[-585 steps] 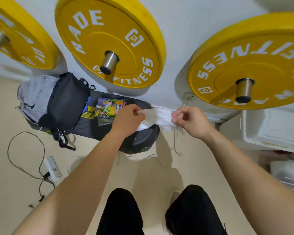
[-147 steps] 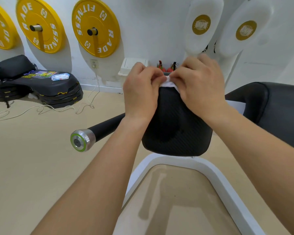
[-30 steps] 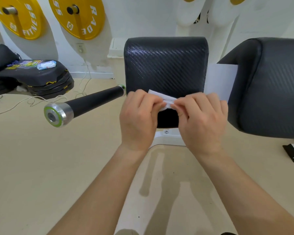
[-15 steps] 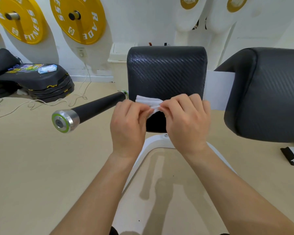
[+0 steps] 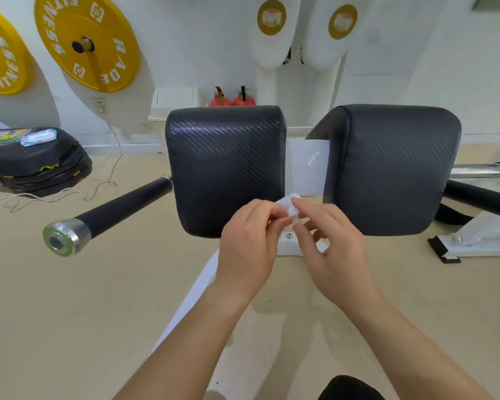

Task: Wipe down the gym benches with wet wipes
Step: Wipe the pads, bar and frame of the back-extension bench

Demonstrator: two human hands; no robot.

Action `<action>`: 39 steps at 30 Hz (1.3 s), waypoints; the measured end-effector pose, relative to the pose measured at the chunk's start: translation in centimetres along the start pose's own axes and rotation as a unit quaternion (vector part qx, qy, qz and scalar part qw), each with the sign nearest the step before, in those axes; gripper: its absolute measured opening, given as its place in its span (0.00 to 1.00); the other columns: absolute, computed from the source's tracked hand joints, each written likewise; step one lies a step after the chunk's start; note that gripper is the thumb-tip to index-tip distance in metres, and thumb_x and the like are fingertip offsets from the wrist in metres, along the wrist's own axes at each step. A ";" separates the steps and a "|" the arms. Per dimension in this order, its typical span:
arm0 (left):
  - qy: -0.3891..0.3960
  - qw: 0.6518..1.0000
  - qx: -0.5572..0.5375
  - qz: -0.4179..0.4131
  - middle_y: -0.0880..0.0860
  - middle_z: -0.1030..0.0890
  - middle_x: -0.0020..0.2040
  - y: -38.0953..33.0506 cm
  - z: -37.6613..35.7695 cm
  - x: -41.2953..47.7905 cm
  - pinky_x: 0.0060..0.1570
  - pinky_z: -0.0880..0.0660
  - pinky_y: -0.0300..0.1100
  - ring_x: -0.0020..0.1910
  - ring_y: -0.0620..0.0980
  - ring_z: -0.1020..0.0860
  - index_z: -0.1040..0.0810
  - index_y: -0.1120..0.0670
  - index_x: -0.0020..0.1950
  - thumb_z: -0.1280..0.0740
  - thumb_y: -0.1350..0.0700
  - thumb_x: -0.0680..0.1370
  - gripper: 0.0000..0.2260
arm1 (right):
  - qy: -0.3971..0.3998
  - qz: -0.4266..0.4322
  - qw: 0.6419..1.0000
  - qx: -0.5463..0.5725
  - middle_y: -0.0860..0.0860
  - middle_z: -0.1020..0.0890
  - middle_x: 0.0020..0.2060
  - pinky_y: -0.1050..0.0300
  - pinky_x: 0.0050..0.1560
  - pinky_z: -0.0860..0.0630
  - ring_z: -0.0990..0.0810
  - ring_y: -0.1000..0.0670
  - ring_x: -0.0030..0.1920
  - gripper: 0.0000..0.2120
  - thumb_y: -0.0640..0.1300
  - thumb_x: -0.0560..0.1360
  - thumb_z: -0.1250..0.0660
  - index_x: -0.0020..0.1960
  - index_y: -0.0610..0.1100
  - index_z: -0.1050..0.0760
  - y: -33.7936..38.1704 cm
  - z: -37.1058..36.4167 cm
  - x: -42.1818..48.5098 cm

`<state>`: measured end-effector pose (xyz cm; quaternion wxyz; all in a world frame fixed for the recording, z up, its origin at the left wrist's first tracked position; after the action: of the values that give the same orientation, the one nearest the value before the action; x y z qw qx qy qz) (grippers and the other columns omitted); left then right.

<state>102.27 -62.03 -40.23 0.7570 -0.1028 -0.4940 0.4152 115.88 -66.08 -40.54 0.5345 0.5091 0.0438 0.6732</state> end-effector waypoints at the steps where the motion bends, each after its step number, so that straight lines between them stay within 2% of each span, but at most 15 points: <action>1: 0.012 1.000 -0.023 0.008 0.45 0.22 0.41 -0.5 -0.5 0.3 0.39 0.25 0.42 0.40 0.45 0.24 0.21 0.55 0.45 0.31 0.57 0.81 0.05 | 0.013 -0.014 0.999 0.028 0.57 0.20 0.52 0.67 0.49 0.24 0.20 0.54 0.50 0.18 0.34 0.79 0.33 0.66 0.46 0.22 -0.1 0.2 0.0; 3: 0.029 0.998 -0.058 0.019 0.44 0.21 0.42 -1.5 -1.2 0.8 0.41 0.24 0.40 0.42 0.45 0.22 0.20 0.55 0.46 0.31 0.59 0.80 0.03 | 0.026 -0.066 0.993 0.090 0.58 0.19 0.54 0.66 0.51 0.23 0.19 0.52 0.54 0.17 0.36 0.79 0.33 0.67 0.48 0.22 -0.9 0.6 0.3; 6: 0.052 0.992 -0.102 0.045 0.43 0.18 0.43 -2.0 -1.8 1.6 0.44 0.23 0.37 0.44 0.44 0.20 0.18 0.54 0.47 0.31 0.62 0.79 0.04 | 0.022 -0.155 0.971 0.183 0.57 0.17 0.53 0.60 0.52 0.20 0.17 0.51 0.53 0.16 0.35 0.79 0.31 0.63 0.50 0.20 -2.6 0.9 0.7; 9: 0.095 0.982 -0.148 0.063 0.41 0.16 0.45 -2.5 -2.4 2.3 0.47 0.22 0.35 0.47 0.43 0.18 0.15 0.52 0.51 0.31 0.63 0.79 0.08 | 0.002 -0.179 0.961 0.209 0.54 0.15 0.50 0.56 0.52 0.19 0.16 0.49 0.51 0.16 0.34 0.77 0.30 0.58 0.52 0.18 -3.6 2.1 1.1; 12: 0.105 0.981 -0.150 0.059 0.41 0.16 0.46 -3.7 -3.1 3.6 0.46 0.22 0.32 0.47 0.41 0.18 0.15 0.51 0.52 0.30 0.63 0.79 0.08 | -0.071 -0.141 0.981 0.109 0.55 0.15 0.47 0.54 0.49 0.19 0.17 0.53 0.47 0.13 0.35 0.77 0.30 0.52 0.52 0.17 -3.9 5.7 2.7; 14: 0.080 0.989 -0.117 0.047 0.40 0.18 0.47 -4.7 -3.8 5.1 0.46 0.24 0.28 0.47 0.37 0.20 0.16 0.51 0.54 0.30 0.61 0.79 0.07 | -0.152 -0.041 0.987 -0.032 0.51 0.17 0.51 0.60 0.50 0.21 0.19 0.55 0.50 0.10 0.35 0.79 0.32 0.56 0.45 0.17 -3.0 9.3 5.0; 16: 0.046 0.994 -0.092 0.044 0.39 0.20 0.47 -5.6 -4.3 6.9 0.48 0.25 0.26 0.48 0.34 0.21 0.17 0.50 0.55 0.30 0.58 0.80 0.06 | -0.190 0.054 0.967 -0.158 0.44 0.18 0.56 0.62 0.56 0.24 0.20 0.49 0.56 0.11 0.35 0.80 0.34 0.61 0.38 0.19 -2.3 11.1 7.1; 20: 0.016 0.997 -0.070 0.017 0.41 0.20 0.49 -6.3 -4.8 8.3 0.50 0.21 0.36 0.47 0.39 0.21 0.18 0.50 0.55 0.31 0.58 0.80 0.06 | -0.114 0.132 0.943 -0.285 0.37 0.23 0.67 0.47 0.69 0.27 0.23 0.40 0.67 0.17 0.32 0.79 0.36 0.67 0.32 0.24 -3.9 8.1 7.9; 24: 0.008 0.998 -0.049 0.038 0.41 0.20 0.47 -4.6 -5.0 6.7 0.46 0.21 0.38 0.46 0.39 0.21 0.18 0.50 0.52 0.31 0.60 0.79 0.06 | -0.058 0.179 0.937 -0.293 0.36 0.24 0.68 0.46 0.74 0.33 0.27 0.38 0.71 0.21 0.29 0.74 0.36 0.68 0.30 0.26 -5.9 5.8 3.0; 28: 0.012 0.998 -0.033 0.043 0.42 0.19 0.48 -4.1 -5.1 6.2 0.45 0.23 0.37 0.46 0.39 0.21 0.18 0.50 0.52 0.32 0.61 0.78 0.07 | 0.049 0.176 0.924 -0.336 0.40 0.36 0.77 0.41 0.75 0.36 0.39 0.41 0.78 0.28 0.38 0.77 0.38 0.76 0.35 0.35 -7.3 4.4 1.1; 30: 0.003 0.999 -0.035 0.037 0.43 0.19 0.48 -4.5 -5.0 6.6 0.46 0.23 0.35 0.46 0.41 0.21 0.18 0.51 0.52 0.32 0.60 0.79 0.07 | 0.046 0.151 0.912 -0.378 0.44 0.42 0.80 0.44 0.79 0.43 0.45 0.43 0.80 0.31 0.46 0.79 0.41 0.80 0.39 0.41 -7.1 4.9 4.0; 32: 0.001 0.999 -0.032 0.029 0.43 0.19 0.49 -4.9 -5.0 6.9 0.48 0.23 0.34 0.47 0.41 0.21 0.18 0.51 0.53 0.33 0.60 0.79 0.07 | 0.040 0.124 0.915 -0.381 0.45 0.45 0.81 0.46 0.80 0.48 0.48 0.45 0.81 0.33 0.51 0.80 0.43 0.81 0.41 0.45 -6.3 5.3 7.1; 35: 0.005 0.999 -0.030 0.025 0.43 0.19 0.49 -5.1 -4.9 6.7 0.47 0.24 0.33 0.48 0.41 0.21 0.18 0.51 0.53 0.32 0.60 0.79 0.06 | 0.054 0.119 0.926 -0.354 0.43 0.47 0.81 0.46 0.80 0.47 0.51 0.44 0.81 0.36 0.53 0.79 0.42 0.81 0.38 0.47 -6.2 4.8 6.5; 39: 0.009 0.999 -0.027 0.035 0.45 0.19 0.49 -4.5 -4.3 5.8 0.46 0.23 0.35 0.46 0.41 0.21 0.18 0.51 0.52 0.33 0.60 0.79 0.07 | 0.143 0.157 0.894 -0.393 0.44 0.48 0.81 0.45 0.79 0.45 0.51 0.44 0.81 0.38 0.53 0.77 0.40 0.81 0.39 0.48 -7.9 3.2 0.2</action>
<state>109.18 -59.59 -35.97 0.7436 -0.1442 -0.4939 0.4270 123.60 -64.10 -43.65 0.5662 0.1560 -0.2295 0.7761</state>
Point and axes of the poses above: each hand's wrist, its own x-axis towards the middle knuckle, its own z-axis out of the back of the hand, y = z × x, the point moved 9 cm from there along x, towards the middle knuckle
